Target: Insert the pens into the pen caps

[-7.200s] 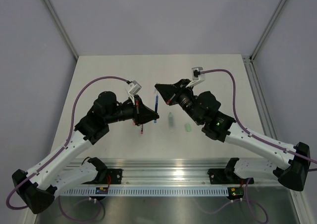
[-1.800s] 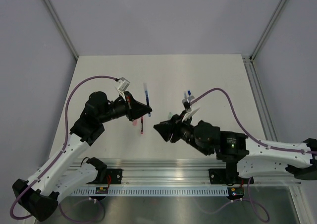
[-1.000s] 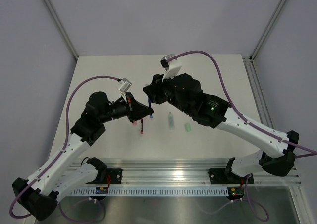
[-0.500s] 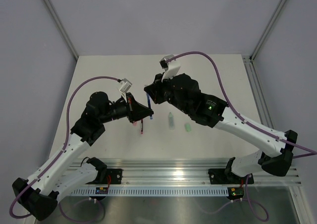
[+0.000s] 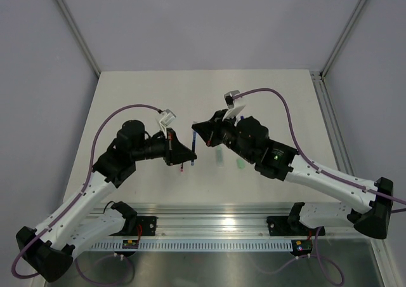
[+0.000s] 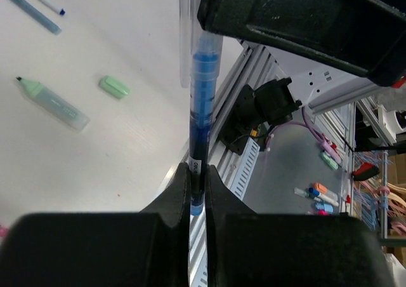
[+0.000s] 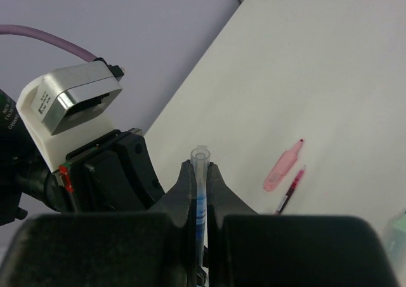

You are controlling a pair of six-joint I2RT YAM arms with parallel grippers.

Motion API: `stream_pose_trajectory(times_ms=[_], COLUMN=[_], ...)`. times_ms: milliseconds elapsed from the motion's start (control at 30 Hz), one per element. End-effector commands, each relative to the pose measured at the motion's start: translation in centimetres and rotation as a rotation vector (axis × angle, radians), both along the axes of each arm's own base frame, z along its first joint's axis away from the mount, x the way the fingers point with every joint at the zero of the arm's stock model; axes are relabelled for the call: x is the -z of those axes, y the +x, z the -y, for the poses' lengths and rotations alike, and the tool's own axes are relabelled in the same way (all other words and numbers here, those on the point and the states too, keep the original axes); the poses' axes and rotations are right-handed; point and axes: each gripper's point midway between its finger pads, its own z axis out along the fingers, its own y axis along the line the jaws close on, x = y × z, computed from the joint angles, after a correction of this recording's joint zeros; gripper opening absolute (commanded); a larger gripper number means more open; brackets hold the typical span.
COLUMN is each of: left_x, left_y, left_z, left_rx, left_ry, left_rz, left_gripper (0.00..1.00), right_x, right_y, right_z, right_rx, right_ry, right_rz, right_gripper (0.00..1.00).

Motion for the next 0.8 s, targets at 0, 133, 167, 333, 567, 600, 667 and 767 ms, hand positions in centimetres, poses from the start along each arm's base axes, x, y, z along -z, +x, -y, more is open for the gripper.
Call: stream_pose_trajectory(times_ms=[0, 133, 167, 333, 567, 600, 667, 767], left_x=[-6.0, -5.6, -5.6, -5.2, -5.0, -5.0, -5.1, -5.3], left_y=[2.5, 2.9, 3.0, 3.2, 3.3, 3.2, 3.1, 3.0], left_z=[-0.3, -0.4, -0.3, -0.2, -0.1, -0.1, -0.1, -0.1], left_rx=[-0.086, -0.104, -0.101, -0.093, -0.094, -0.094, -0.086, -0.08], left_ry=[-0.129, -0.12, -0.119, -0.115, -0.113, -0.113, -0.115, -0.12], left_rz=[0.225, 0.219, 0.218, 0.205, 0.198, 0.198, 0.202, 0.202], left_gripper=[0.0, 0.0, 0.0, 0.0, 0.0, 0.0, 0.0, 0.0], right_x=[9.4, 10.6, 10.6, 9.1, 5.6, 5.8, 6.4, 4.9], right_y=[-4.7, -6.4, -6.7, -5.8, -4.9, -4.9, -4.4, -4.0], right_z=[-1.3, -2.1, -2.3, -1.6, -2.6, -2.8, -2.9, -3.1], right_rx=[-0.168, -0.177, -0.183, -0.132, -0.121, -0.118, -0.097, -0.088], right_ry=[-0.117, -0.103, -0.108, -0.11, -0.069, -0.071, -0.085, -0.073], right_rz=[-0.204, -0.221, -0.217, -0.175, -0.122, -0.127, -0.136, -0.115], right_gripper=[0.0, 0.0, 0.0, 0.0, 0.0, 0.0, 0.04, 0.22])
